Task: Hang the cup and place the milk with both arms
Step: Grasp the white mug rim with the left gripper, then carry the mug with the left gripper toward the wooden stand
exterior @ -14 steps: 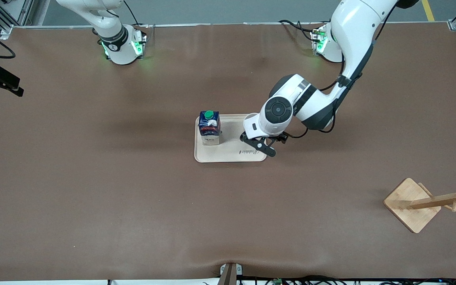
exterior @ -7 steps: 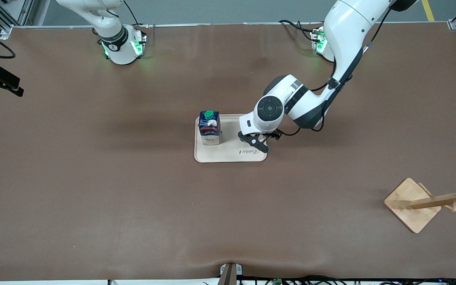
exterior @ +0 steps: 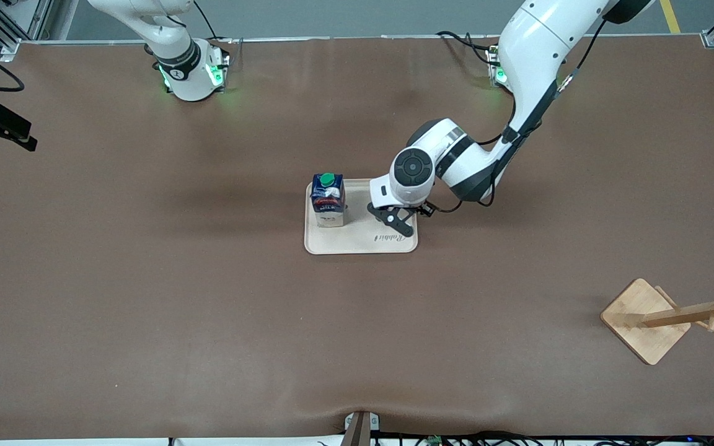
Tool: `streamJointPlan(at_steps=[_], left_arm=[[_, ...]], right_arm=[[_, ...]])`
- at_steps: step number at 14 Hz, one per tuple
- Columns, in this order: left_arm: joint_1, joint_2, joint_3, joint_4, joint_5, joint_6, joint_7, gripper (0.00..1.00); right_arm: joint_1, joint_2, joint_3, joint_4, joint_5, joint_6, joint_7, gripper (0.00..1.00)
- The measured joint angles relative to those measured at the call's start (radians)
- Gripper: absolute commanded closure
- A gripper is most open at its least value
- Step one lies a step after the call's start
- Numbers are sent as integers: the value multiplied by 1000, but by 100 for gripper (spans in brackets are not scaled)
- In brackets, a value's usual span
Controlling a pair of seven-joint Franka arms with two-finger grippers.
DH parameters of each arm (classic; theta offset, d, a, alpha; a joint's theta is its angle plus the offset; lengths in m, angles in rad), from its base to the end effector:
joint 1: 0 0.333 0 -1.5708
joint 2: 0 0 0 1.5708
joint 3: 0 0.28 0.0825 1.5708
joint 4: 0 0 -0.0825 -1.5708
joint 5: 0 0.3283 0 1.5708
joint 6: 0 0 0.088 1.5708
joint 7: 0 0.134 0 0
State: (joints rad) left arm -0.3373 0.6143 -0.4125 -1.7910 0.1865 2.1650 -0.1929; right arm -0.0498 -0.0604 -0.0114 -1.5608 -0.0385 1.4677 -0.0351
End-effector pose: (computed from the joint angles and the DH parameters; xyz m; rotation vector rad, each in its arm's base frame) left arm 0.4310 -0.3746 0.2001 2.9691 -0.9676 -0.3193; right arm 0.4695 -0.0344 0.5862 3.1048 -0.0456 -0.0535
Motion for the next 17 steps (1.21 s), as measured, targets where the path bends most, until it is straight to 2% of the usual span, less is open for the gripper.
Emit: streamJointPlan(at_steps=[2, 6, 10, 14, 17], left_arm=[[0, 8, 0, 0, 0, 11, 0, 100], [1, 9, 0, 8, 3, 15, 0, 100], [22, -17, 4, 54, 5, 1, 0, 100], [94, -96, 11, 146, 5, -164, -3, 100], [195, -162, 12, 202, 5, -250, -12, 100]], right_arm=[[0, 0, 0, 0, 0, 0, 0, 0], [0, 0, 0, 0, 0, 0, 0, 0], [0, 0, 0, 0, 0, 0, 0, 0], [0, 0, 0, 0, 0, 0, 0, 0], [0, 0, 0, 0, 0, 0, 0, 0]])
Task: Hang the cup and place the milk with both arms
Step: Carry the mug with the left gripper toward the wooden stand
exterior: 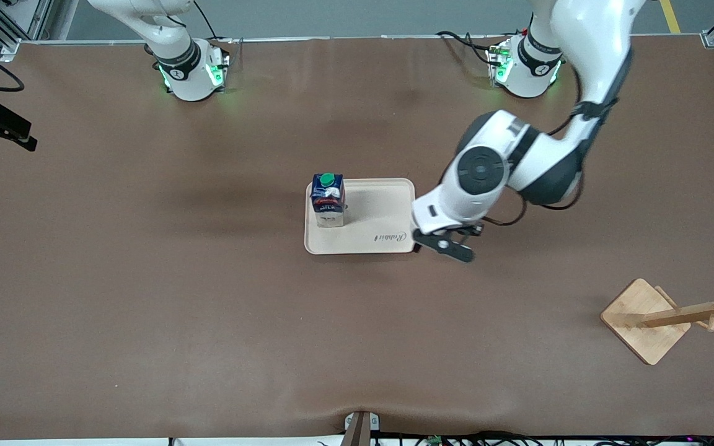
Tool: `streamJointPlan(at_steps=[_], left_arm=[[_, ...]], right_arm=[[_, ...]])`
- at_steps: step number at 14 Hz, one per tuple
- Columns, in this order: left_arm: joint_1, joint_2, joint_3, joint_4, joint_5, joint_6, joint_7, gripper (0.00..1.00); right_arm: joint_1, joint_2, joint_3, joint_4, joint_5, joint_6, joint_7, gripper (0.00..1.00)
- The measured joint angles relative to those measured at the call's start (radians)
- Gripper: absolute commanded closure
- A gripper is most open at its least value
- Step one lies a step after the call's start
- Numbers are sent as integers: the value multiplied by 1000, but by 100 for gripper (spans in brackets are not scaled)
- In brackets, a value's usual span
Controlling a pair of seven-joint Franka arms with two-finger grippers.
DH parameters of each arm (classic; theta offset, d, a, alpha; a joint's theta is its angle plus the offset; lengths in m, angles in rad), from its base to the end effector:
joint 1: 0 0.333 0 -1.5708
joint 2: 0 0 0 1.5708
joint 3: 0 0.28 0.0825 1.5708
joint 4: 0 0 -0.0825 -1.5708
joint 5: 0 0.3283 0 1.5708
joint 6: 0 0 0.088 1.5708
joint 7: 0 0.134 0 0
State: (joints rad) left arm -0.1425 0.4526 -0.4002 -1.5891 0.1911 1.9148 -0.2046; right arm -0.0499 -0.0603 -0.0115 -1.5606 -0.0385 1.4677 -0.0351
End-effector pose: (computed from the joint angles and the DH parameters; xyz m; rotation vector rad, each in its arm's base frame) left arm 0.5328 -0.2714 0.3463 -3.0465 0.5894 0.1255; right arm 0.4695 -0.0345 0.5862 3.1048 -0.0460 -0.0534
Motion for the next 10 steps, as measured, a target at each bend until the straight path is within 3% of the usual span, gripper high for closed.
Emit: streamJointPlan(at_steps=[6, 10], left_arm=[[255, -120, -2, 13, 0, -118, 16, 100], [401, -148, -2, 13, 0, -123, 170, 100]], right_arm=[[0, 14, 0, 0, 0, 0, -1, 0], [0, 21, 1, 0, 0, 0, -1, 0]])
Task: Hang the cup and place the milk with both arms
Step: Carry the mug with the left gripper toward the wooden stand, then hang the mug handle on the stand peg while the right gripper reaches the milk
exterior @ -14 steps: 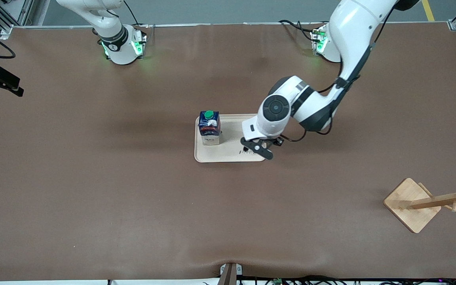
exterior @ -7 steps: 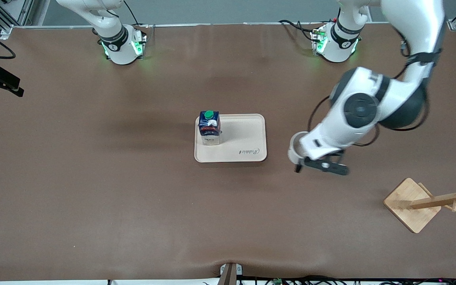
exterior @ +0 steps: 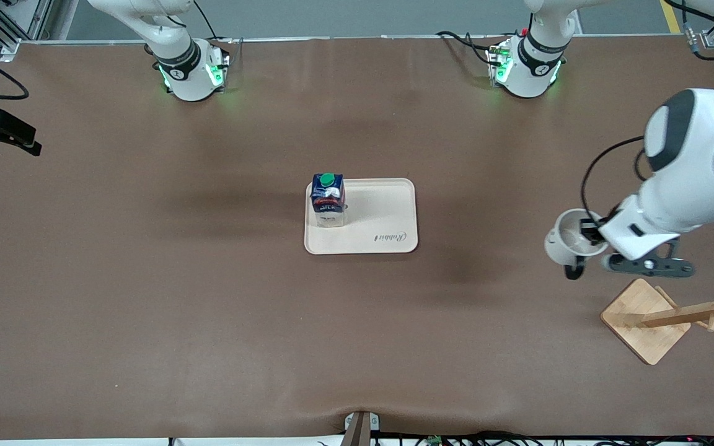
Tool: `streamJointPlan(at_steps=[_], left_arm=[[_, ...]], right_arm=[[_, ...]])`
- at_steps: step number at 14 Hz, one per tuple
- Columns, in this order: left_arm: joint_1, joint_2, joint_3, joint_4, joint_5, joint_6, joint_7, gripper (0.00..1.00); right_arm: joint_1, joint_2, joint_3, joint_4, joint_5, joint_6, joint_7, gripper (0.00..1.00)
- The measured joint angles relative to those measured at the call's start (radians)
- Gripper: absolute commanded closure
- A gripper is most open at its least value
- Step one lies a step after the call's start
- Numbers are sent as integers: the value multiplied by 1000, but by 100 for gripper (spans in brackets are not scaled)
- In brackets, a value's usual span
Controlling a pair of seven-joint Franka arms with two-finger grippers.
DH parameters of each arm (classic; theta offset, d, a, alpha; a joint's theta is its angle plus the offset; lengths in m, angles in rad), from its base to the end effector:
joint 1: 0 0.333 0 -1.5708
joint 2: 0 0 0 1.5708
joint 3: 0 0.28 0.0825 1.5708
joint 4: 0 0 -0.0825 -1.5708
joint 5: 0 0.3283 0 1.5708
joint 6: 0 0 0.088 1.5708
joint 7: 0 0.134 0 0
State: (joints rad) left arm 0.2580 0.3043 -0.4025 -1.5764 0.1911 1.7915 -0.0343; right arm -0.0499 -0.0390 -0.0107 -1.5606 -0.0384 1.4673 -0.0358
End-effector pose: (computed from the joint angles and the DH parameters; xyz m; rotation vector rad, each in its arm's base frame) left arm 0.5741 -0.0414 0.4246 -3.0599 0.2227 0.0880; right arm 0.4747 -0.0344 0.5761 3.1049 -0.0430 -0.0871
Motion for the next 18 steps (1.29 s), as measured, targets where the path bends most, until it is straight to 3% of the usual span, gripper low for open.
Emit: streamJointPlan(at_steps=[4, 8, 12, 15, 18], left_arm=[[119, -2, 1, 14, 0, 0, 215, 100], [200, -4, 2, 28, 0, 0, 380, 100], [259, -6, 2, 65, -2, 0, 534, 100], [279, -6, 2, 78, -6, 0, 585, 100], [320, 6, 3, 79, -58, 2, 638, 100]], right_arm=[[0, 21, -1, -1, 0, 18, 0, 0], [0, 133, -1, -2, -1, 63, -14, 0], [43, 202, 9, 40, -62, 75, -115, 0], [47, 208, 9, 32, -19, 8, -70, 0], [52, 215, 10, 21, 105, -71, 81, 0]])
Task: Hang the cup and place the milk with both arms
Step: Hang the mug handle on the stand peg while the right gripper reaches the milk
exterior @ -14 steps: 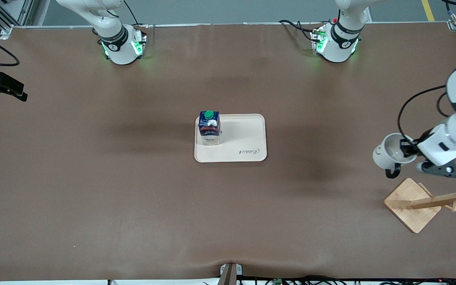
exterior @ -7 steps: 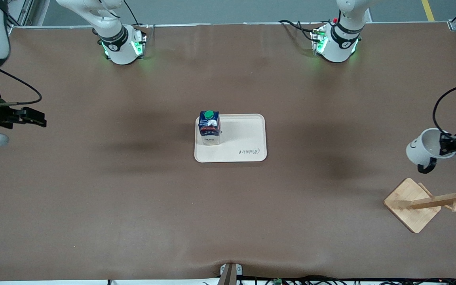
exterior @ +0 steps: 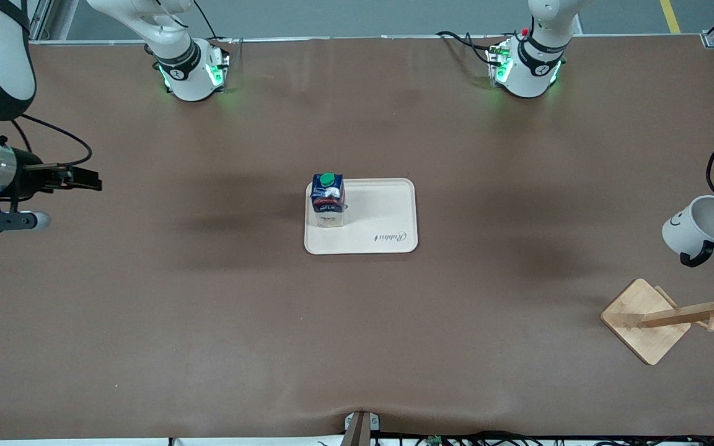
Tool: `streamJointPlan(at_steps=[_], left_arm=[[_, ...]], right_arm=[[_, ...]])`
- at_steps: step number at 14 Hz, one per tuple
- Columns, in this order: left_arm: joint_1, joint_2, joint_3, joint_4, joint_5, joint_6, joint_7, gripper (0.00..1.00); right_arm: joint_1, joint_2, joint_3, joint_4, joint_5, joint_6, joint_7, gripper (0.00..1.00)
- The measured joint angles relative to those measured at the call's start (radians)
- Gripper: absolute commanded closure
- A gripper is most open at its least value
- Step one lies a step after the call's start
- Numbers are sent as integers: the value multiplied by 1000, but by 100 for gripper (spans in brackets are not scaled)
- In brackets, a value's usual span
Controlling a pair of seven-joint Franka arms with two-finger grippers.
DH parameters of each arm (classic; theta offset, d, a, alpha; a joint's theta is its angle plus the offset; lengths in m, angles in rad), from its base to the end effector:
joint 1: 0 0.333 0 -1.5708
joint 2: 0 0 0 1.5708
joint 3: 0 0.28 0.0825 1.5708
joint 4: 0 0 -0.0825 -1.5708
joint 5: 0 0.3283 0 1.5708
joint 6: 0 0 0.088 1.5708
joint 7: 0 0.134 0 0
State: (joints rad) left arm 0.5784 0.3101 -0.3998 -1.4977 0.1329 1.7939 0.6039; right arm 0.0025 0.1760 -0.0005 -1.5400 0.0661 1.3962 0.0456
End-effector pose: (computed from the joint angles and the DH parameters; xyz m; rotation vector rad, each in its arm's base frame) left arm 0.5692 0.1428 0.4543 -3.0534 0.6768 -0.0091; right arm 0.5085 0.0108 0.4738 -3.0428 0.0649 0.4931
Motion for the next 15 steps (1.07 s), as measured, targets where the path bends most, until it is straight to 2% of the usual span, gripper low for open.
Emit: streamJointPlan(at_steps=[2, 4, 9, 12, 15], left_arm=[[11, 16, 0, 15, -10, 5, 10, 100], [11, 38, -1, 44, -10, 7, 12, 100], [10, 88, -2, 93, -29, 18, 16, 100], [13, 109, -1, 113, -38, 22, 16, 100], [20, 120, 0, 133, -40, 23, 16, 100]], right_arm=[[33, 3, 3, -10, 98, -38, 106, 0], [84, 5, 6, -32, 148, -34, 158, 0], [303, 8, 14, -103, 169, 104, 508, 0], [469, 34, 17, -111, 170, 235, 754, 0], [574, 97, 17, -119, 170, 406, 888, 0]])
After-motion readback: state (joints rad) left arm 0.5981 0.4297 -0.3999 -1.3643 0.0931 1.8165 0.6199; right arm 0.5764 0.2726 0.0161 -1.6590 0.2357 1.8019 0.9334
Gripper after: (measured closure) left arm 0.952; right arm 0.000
